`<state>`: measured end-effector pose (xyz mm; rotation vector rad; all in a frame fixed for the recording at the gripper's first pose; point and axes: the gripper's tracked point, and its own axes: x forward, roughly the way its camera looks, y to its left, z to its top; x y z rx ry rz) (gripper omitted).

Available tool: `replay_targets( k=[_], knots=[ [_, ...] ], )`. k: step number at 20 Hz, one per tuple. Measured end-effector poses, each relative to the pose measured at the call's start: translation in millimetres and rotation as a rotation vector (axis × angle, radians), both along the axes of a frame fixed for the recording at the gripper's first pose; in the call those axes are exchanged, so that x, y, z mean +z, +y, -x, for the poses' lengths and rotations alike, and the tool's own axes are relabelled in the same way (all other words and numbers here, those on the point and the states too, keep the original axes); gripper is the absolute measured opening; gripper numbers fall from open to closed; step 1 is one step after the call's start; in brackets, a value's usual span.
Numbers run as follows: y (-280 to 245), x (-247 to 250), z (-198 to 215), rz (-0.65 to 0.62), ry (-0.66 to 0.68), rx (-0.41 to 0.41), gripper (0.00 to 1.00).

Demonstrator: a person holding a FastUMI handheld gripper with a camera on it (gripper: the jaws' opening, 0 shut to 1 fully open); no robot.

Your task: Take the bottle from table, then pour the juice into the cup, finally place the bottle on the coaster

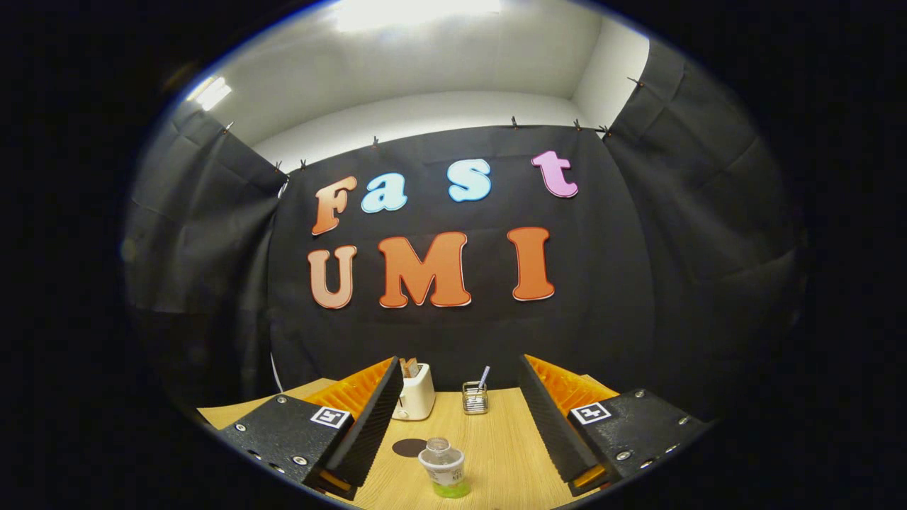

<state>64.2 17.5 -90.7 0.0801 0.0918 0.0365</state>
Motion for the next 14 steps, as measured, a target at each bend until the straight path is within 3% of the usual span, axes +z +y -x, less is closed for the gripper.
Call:
replay_targets(
  k=[5, 14],
  knots=[
    [4, -39, -6, -0.004, 0.031, -0.002, 0.97],
    [42, -116, 3, 0.001, 0.085, 0.087, 0.97]
  ],
)
